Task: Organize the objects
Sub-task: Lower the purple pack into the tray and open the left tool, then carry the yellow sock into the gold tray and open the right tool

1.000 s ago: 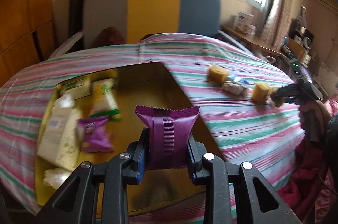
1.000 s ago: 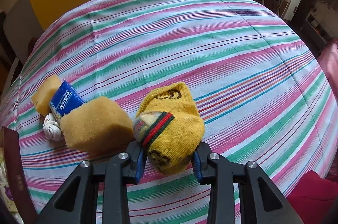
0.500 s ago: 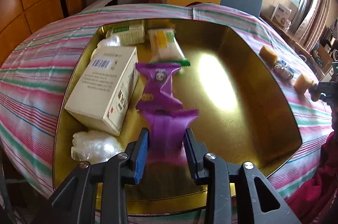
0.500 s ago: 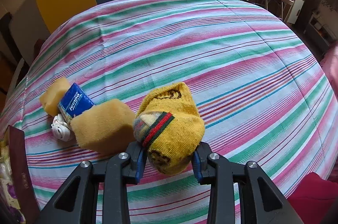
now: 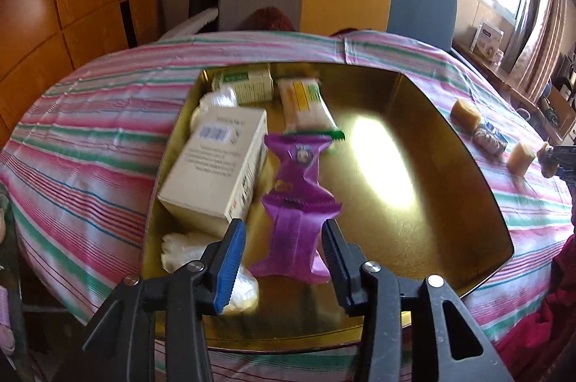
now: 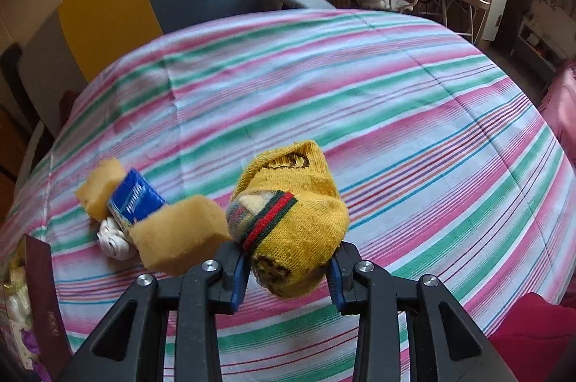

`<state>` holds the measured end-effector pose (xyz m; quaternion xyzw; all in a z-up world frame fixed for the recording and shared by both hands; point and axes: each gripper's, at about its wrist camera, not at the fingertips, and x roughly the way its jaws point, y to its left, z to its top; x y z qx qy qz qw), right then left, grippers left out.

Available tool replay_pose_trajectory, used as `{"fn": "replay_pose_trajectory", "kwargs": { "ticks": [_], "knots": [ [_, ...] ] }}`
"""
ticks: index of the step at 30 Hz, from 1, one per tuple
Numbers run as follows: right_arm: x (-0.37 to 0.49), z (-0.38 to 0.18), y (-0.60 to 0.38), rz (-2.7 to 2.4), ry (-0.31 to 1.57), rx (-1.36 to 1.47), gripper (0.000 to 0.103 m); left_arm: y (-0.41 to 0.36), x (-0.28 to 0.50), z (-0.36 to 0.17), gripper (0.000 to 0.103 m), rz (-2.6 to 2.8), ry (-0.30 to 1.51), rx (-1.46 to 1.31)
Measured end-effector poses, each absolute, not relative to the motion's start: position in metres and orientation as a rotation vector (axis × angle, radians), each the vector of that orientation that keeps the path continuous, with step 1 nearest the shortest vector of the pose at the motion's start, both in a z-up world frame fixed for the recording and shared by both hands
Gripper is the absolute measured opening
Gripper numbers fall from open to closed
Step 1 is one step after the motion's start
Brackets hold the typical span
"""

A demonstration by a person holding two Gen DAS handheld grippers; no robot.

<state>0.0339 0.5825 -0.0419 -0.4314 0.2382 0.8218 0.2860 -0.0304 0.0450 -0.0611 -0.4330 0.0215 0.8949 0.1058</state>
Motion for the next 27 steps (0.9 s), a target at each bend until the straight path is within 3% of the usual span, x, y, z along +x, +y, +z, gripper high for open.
{"fn": "replay_pose_trajectory", "kwargs": {
  "ticks": [8,20,27],
  "knots": [
    [0.031,-0.011,0.541,2.396,0.522,-1.089,0.036,0.037,-0.032,-0.045,0.044,2.681,0.063,-1.214],
    [0.001,0.030,0.352,2.891,0.245,-1.243,0.036,0.025,-0.030,-0.043,0.044,2.705,0.002,-1.209],
    [-0.015,0.009,0.232,3.057,0.102,-1.477,0.042,-0.004,-0.033,-0.037,0.044,2.769,-0.084,-1.203]
  ]
}}
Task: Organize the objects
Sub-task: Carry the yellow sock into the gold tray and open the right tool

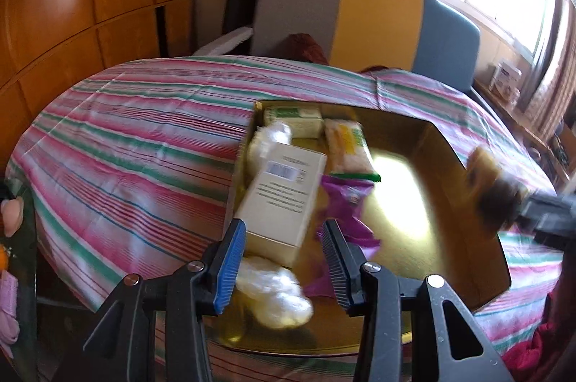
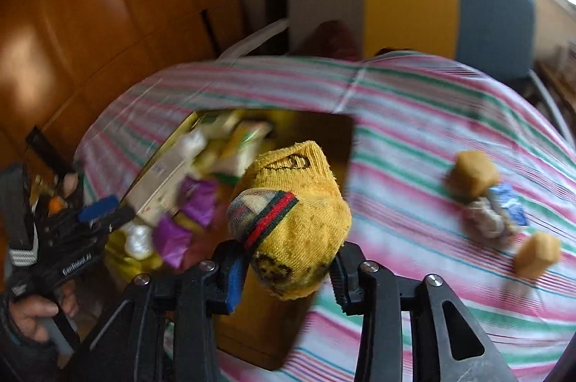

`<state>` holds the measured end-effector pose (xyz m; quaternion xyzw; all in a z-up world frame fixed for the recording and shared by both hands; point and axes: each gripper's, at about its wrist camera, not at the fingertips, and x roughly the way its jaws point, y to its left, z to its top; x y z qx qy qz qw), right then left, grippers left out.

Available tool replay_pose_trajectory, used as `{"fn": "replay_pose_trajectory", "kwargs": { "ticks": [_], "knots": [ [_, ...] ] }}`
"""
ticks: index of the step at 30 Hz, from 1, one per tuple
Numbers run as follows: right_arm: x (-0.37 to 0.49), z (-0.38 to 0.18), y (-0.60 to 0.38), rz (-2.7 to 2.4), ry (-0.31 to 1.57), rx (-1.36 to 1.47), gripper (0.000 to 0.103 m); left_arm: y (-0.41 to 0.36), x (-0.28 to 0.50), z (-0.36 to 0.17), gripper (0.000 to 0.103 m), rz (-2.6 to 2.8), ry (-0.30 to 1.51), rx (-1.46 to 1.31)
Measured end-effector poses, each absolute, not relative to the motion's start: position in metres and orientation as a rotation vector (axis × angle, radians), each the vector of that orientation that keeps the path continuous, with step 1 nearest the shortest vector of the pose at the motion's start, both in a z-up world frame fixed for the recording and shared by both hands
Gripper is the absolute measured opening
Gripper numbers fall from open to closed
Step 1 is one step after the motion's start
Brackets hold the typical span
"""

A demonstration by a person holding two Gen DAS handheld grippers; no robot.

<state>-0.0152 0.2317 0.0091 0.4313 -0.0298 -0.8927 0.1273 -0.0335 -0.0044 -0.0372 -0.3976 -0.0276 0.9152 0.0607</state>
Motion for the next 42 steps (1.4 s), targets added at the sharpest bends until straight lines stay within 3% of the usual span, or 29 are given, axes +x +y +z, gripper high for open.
{"fn": "replay_pose_trajectory", "kwargs": {
  "ticks": [7,11,17,23,42],
  "knots": [
    [-0.031,-0.056,0.153,-2.357,0.008,1.428,0.042,-0.028,-0.037,-0.042,0.044,2.804,-0.128,-1.239],
    [-0.028,-0.066,0.133,-2.255,-0.068,1.416,0.062,-0.030,-0.037,-0.044,0.044,2.805,-0.133,-1.238],
    [-0.022,-0.071,0.119,-2.160,-0.099,1.411,0.069,-0.026,-0.036,-0.043,0.044,2.802,-0.118,-1.237],
    [-0.017,-0.061,0.129,-2.189,-0.125,1.388,0.077,-0.020,-0.034,-0.039,0.044,2.801,-0.090,-1.218],
    [-0.018,0.006,0.269,-2.569,-0.203,1.273,0.084,0.021,-0.030,-0.022,0.044,2.754,0.097,-1.148]
  ]
}}
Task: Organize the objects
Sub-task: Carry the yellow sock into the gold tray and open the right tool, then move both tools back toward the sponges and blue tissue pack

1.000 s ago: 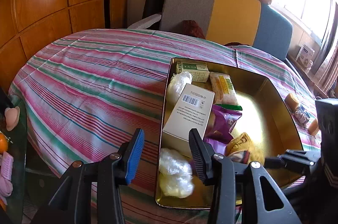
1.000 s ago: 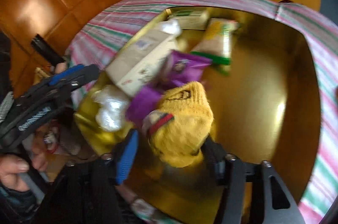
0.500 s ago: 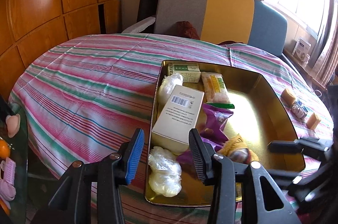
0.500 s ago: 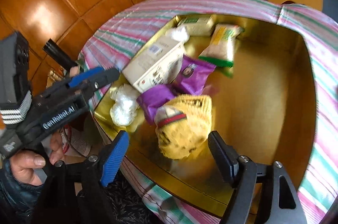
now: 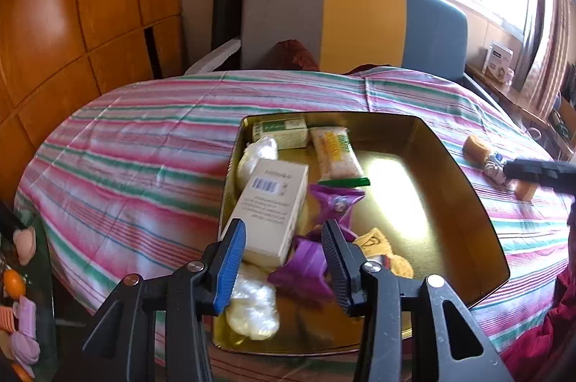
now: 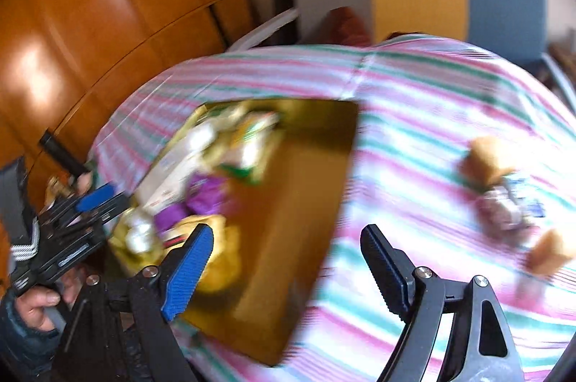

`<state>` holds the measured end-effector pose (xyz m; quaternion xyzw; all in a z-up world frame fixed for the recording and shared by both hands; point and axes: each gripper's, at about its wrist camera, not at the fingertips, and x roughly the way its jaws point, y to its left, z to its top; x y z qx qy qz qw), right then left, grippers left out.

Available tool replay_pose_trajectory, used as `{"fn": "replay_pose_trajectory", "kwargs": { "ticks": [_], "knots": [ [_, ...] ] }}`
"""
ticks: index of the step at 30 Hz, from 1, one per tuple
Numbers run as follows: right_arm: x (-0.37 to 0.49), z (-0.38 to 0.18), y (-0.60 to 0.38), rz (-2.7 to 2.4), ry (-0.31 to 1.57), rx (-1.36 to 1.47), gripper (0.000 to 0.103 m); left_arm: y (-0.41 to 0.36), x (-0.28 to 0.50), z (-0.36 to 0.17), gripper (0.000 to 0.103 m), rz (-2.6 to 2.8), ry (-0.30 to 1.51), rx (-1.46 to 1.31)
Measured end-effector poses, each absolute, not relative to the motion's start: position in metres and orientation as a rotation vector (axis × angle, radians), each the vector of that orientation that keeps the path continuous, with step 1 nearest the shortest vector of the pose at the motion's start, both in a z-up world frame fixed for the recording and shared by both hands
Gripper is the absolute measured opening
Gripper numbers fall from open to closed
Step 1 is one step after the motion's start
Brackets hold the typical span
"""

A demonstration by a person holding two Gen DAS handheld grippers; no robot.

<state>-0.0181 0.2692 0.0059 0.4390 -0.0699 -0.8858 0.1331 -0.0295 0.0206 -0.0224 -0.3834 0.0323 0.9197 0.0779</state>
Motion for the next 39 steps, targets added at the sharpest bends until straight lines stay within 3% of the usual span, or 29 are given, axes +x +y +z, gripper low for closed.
{"fn": "replay_pose_trajectory", "kwargs": {
  "ticks": [6,9,14,17,27,29,31,39],
  "knots": [
    [-0.026,0.013,0.359,-2.876,-0.220,1.280,0.084,0.045,-0.033,-0.013,0.044,2.721,0.184,-1.120],
    [-0.026,0.006,0.410,-3.021,-0.315,1.291,0.084,0.059,-0.038,-0.010,0.044,2.683,0.204,-1.125],
    [-0.011,-0.017,0.483,-3.155,-0.747,1.424,0.084,0.091,-0.052,-0.003,0.044,2.580,0.185,-1.144],
    [-0.002,-0.012,0.506,-3.151,-0.967,1.329,0.084,0.116,-0.062,0.000,0.044,2.505,0.181,-1.150],
    [0.007,-0.013,0.522,-3.105,-1.175,1.326,0.085,0.225,-0.085,0.005,0.045,2.285,0.326,-1.117],
    [0.012,-0.015,0.524,-3.093,-1.223,1.308,0.086,0.248,-0.094,0.001,0.062,2.243,0.344,-1.134],
    [0.015,-0.018,0.529,-3.056,-1.302,1.287,0.087,0.273,-0.108,-0.006,0.072,2.207,0.364,-1.164],
    [0.021,-0.023,0.538,-2.964,-1.460,1.245,0.087,0.351,-0.147,-0.044,0.081,2.100,0.527,-1.191]
  ]
}}
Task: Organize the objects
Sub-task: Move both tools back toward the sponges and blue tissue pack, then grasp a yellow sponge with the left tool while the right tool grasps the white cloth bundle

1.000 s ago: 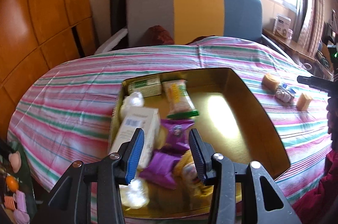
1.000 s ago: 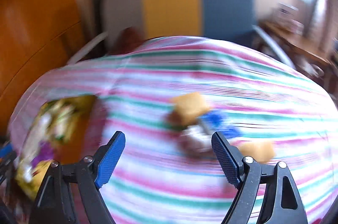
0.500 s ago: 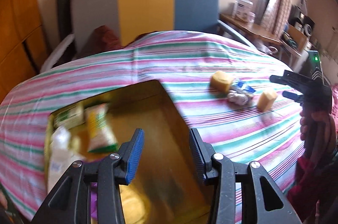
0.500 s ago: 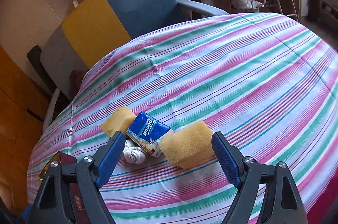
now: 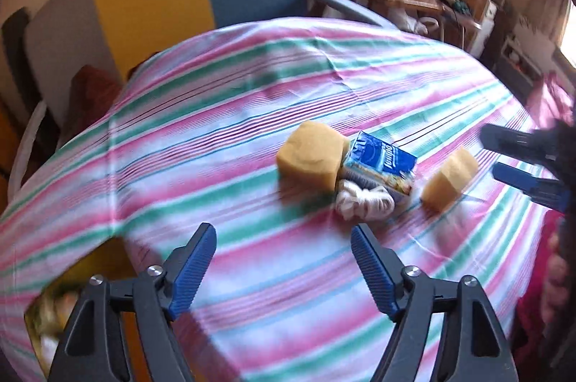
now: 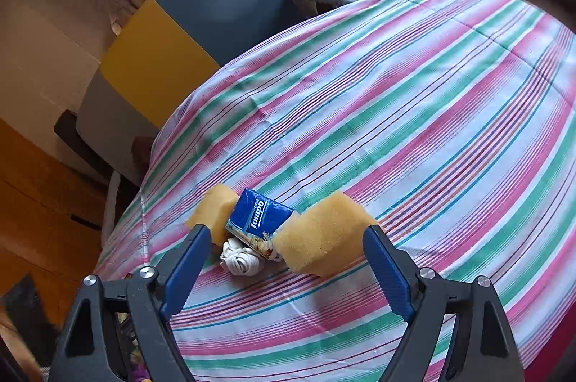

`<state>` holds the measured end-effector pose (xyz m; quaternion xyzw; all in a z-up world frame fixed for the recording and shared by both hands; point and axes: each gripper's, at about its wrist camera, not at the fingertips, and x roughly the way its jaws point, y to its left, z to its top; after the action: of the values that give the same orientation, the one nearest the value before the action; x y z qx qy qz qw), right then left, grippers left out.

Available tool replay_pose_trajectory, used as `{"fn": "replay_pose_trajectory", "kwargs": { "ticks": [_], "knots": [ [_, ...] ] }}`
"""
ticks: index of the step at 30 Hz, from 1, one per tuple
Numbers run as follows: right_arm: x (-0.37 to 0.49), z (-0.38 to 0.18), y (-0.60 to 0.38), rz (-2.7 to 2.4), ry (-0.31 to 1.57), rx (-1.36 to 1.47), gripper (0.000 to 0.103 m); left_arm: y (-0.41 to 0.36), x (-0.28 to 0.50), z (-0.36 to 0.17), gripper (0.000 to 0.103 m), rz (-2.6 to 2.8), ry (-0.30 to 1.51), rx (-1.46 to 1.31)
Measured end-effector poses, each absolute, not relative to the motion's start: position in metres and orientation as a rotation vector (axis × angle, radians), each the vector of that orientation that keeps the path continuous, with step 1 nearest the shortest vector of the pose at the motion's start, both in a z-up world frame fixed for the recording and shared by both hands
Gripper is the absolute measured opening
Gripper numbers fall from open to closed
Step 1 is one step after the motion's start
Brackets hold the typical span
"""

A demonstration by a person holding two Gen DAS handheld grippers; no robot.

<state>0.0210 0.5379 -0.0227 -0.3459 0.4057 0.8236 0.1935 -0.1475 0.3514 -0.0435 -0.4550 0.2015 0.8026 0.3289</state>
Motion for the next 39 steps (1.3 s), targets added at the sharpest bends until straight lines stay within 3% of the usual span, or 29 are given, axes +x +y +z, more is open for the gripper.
{"fn": "replay_pose_trajectory", "kwargs": {
  "ticks": [13,15,16,21,31,39],
  "knots": [
    [0.019,-0.032,0.542,2.305,1.288,-0.981,0.089,0.423,-0.201,-0.091,0.084,1.993,0.585,-1.182],
    [0.017,-0.033,0.543,2.300,1.286,-0.981,0.089,0.422,-0.206,-0.094,0.072,1.974,0.517,-1.203],
    [0.017,-0.034,0.544,2.298,1.289,-0.981,0.089,0.420,-0.208,-0.093,0.057,1.967,0.468,-1.220],
    [0.021,-0.035,0.550,2.282,1.301,-0.949,0.089,0.396,-0.201,-0.081,0.053,2.022,0.379,-1.250],
    [0.025,-0.028,0.553,2.304,1.291,-0.894,0.089,0.335,-0.092,-0.051,0.053,2.019,0.351,-1.233],
    [0.018,-0.018,0.538,2.427,1.236,-0.919,0.086,0.313,0.015,-0.081,0.053,2.003,0.429,-1.193]
  ]
}}
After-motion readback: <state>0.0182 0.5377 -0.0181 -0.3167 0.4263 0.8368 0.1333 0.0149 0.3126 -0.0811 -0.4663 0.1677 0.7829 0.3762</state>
